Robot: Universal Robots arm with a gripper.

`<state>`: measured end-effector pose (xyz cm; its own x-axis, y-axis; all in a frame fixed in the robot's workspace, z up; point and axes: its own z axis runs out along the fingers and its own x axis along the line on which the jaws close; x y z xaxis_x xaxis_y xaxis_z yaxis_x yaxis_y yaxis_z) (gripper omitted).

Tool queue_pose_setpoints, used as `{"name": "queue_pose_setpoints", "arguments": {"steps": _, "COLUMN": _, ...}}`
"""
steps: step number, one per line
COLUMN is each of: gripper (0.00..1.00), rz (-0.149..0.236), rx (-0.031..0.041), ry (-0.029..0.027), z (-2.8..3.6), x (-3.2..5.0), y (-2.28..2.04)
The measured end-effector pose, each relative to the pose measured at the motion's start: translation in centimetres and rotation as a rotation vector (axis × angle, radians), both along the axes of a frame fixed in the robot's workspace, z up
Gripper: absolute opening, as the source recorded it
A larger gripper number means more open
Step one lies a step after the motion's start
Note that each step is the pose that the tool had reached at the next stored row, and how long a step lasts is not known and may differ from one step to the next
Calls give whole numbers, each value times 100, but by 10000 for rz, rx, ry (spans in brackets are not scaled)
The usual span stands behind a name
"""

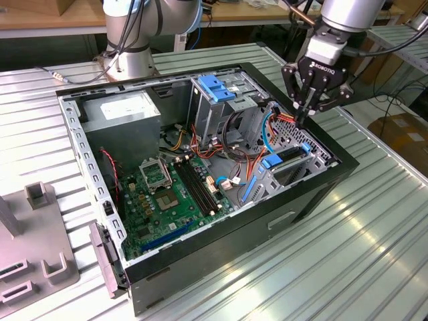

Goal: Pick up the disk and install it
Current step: 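Insert the first disk wire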

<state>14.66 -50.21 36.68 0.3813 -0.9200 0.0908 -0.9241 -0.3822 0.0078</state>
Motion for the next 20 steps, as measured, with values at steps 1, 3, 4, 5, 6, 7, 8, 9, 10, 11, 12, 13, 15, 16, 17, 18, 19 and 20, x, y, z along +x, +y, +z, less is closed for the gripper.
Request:
{"name": "queue_pose_setpoints", "arguments": {"steps": 1, "gripper": 17, "rz": -118, "rx": -1, "ry": 0, "z": 0, "x": 0, "y": 0}}
{"name": "queue_pose_setpoints", "arguments": {"steps": 3, "gripper": 17, "rz": -370, "rx": -3, "ry": 0, "z": -1, "x": 0, "y": 0}}
{"name": "queue_pose_setpoints", "arguments": {"steps": 4, "gripper": 17, "rz": -465, "rx": -3, "ry": 0, "z": -1, "x": 0, "y": 0}}
{"name": "queue_pose_setpoints", "arguments": {"steps": 5, "gripper": 17, "rz": -603, "rx": -2, "ry": 0, "z": -1, "x": -1, "y": 0}}
{"name": "queue_pose_setpoints", "arguments": {"steps": 6, "gripper": 17, "rz": -785, "rx": -3, "ry": 0, "z": -2, "x": -1, "y": 0}}
{"name": "queue_pose_setpoints", "arguments": {"steps": 7, "gripper": 17, "rz": -934, "rx": -2, "ry": 0, "z": -2, "x": -1, "y": 0}}
{"name": "queue_pose_setpoints", "arguments": {"steps": 8, "gripper": 17, "rz": -1037, "rx": -2, "ry": 0, "z": -3, "x": -1, "y": 0}}
{"name": "queue_pose_setpoints", "arguments": {"steps": 9, "gripper": 17, "rz": -1145, "rx": -2, "ry": 0, "z": -3, "x": -1, "y": 0}}
{"name": "queue_pose_setpoints", "arguments": {"steps": 10, "gripper": 17, "rz": -1246, "rx": -3, "ry": 0, "z": -3, "x": -2, "y": 0}}
{"name": "queue_pose_setpoints", "arguments": {"steps": 11, "gripper": 17, "rz": -1324, "rx": -2, "ry": 0, "z": -3, "x": -2, "y": 0}}
{"name": "queue_pose_setpoints", "arguments": {"steps": 12, "gripper": 17, "rz": -1390, "rx": -2, "ry": 0, "z": -3, "x": -1, "y": 0}}
{"name": "queue_pose_setpoints", "arguments": {"steps": 13, "gripper": 17, "rz": -1458, "rx": -1, "ry": 0, "z": -5, "x": -1, "y": -1}}
{"name": "queue_pose_setpoints", "arguments": {"steps": 15, "gripper": 17, "rz": -1506, "rx": -2, "ry": 1, "z": -8, "x": -9, "y": -36}}
{"name": "queue_pose_setpoints", "arguments": {"steps": 16, "gripper": 17, "rz": -1506, "rx": -3, "ry": 0, "z": -8, "x": -34, "y": -46}}
{"name": "queue_pose_setpoints", "arguments": {"steps": 17, "gripper": 17, "rz": -1507, "rx": -3, "ry": 1, "z": -9, "x": -49, "y": -50}}
{"name": "queue_pose_setpoints", "arguments": {"steps": 18, "gripper": 17, "rz": -1514, "rx": -2, "ry": 0, "z": -9, "x": -57, "y": -52}}
{"name": "queue_pose_setpoints", "arguments": {"steps": 19, "gripper": 17, "rz": -1536, "rx": -2, "ry": 0, "z": -10, "x": -65, "y": -54}}
{"name": "queue_pose_setpoints", "arguments": {"steps": 20, "gripper": 17, "rz": -1563, "rx": -1, "ry": 0, "z": -11, "x": -69, "y": -55}}
